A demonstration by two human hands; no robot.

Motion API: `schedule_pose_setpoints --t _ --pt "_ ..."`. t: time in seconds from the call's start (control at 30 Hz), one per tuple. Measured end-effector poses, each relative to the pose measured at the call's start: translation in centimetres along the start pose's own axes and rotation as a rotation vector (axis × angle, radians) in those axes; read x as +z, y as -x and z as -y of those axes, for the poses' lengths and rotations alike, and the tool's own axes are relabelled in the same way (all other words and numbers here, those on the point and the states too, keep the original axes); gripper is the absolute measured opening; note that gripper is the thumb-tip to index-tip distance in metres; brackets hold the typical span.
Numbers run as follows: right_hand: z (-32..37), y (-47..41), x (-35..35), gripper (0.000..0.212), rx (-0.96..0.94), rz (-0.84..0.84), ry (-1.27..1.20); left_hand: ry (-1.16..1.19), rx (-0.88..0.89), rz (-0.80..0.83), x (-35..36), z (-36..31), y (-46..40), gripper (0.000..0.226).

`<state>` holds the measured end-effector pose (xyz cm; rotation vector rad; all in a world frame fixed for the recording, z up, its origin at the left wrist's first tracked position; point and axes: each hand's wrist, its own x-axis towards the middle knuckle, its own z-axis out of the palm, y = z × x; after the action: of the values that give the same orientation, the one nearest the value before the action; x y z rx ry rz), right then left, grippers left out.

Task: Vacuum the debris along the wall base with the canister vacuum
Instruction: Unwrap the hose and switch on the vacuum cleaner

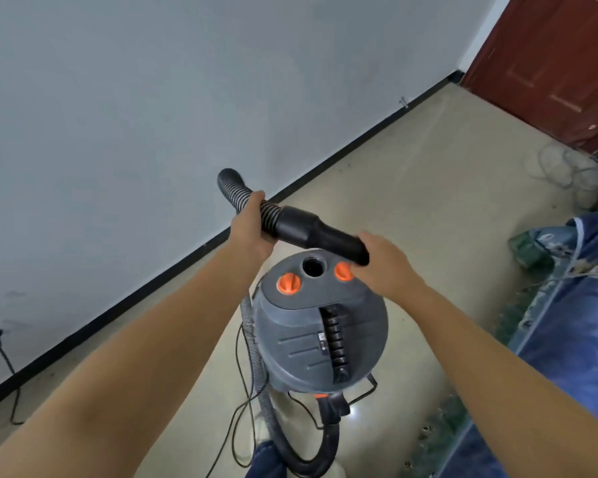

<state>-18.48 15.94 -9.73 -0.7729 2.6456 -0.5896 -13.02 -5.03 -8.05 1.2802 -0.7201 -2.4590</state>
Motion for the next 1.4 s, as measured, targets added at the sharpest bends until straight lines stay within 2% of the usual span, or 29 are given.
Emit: schedule_pose_setpoints --t 0.1,0.2,0.3,0.4,0.53,0.57,0.63,0.7,0.73,0.83,0.9,0.93,1.0,1.07,1.1,1.17,1.2,1.3,1.4 --pt "3.6 -2.1 0.3 0.028 -0.161 -0.1 0.232 -0.053 -0.033 -0.078 -4.5 -2.6 -0.3 0.026" --pt "6.5 -2.5 1.0 0.029 -0.385 -0.169 0.348 -0.177 -0.064 -0.218 -10.3 -3.7 0.5 0.022" --pt "9.4 -1.9 1.3 0.028 -0.48 -0.164 0.364 -0.363 0.092 -0.315 -14.6 -4.6 1.9 0.018" --pt "11.5 -1.2 1.1 0.029 -0.556 -0.231 0.349 -0.493 0.25 -0.316 -16.9 -6.1 4.0 0.029" --pt "14.2 1.0 -1.0 0.032 -0.656 -0.353 0.359 -0.996 0.484 -0.363 -21.0 -7.2 7.8 0.028" --pt "14.8 1.8 -1.7 0.034 -0.688 -0.38 0.366 -1.11 0.55 -0.336 -22.2 -7.0 9.2 0.03" --pt "16.0 3.6 -3.2 0.036 -0.761 -0.42 0.352 -1.288 0.6 -0.095 -23.4 -5.7 13.1 0.041" --pt "17.4 5.5 -4.0 0.034 -0.843 -0.419 0.337 -1.347 0.494 0.177 -23.2 -3.7 16.9 0.043" --pt "18.2 6.4 -4.1 0.033 -0.886 -0.399 0.336 -1.353 0.473 0.242 -22.7 -2.8 18.3 0.043" --pt "20.2 8.5 -3.2 0.032 -0.984 -0.311 0.329 -1.222 0.581 0.281 -21.1 -0.4 22.0 0.047" --pt "21.2 9.6 -2.3 0.037 -0.985 -0.282 0.272 -1.049 0.573 0.292 -21.0 0.8 23.6 0.05" --pt "21.6 10.4 -1.8 0.043 -0.937 -0.254 0.183 -0.983 0.55 0.306 -21.2 1.4 24.3 0.051" --pt "22.4 11.8 -0.4 0.066 -0.723 -0.149 -0.104 -0.841 0.497 0.313 -21.9 2.4 25.5 0.048" --pt "23.6 13.8 1.7 0.072 -0.473 0.052 -0.434 -0.64 0.438 0.295 -22.6 2.5 26.6 0.036" --pt "24.2 14.8 3.1 0.061 -0.358 0.201 -0.539 -0.546 0.426 0.285 -22.9 2.1 27.3 0.03" --pt "24.9 16.9 7.3 0.023 -0.158 0.573 -0.535 -0.396 0.445 0.251 -23.6 0.7 28.4 0.03" --pt "24.9 18.3 9.5 0.024 -0.098 0.732 -0.483 -0.339 0.471 0.227 -24.2 -0.3 28.9 0.033" --pt "24.4 21.9 15.0 0.03 -0.111 1.039 -0.609 -0.256 0.569 0.161 -26.2 -3.5 30.3 0.025" --pt "25.7 24.6 15.5 0.037 -0.185 1.085 -0.764 -0.128 0.563 0.139 -28.3 -5.3 31.6 0.011"
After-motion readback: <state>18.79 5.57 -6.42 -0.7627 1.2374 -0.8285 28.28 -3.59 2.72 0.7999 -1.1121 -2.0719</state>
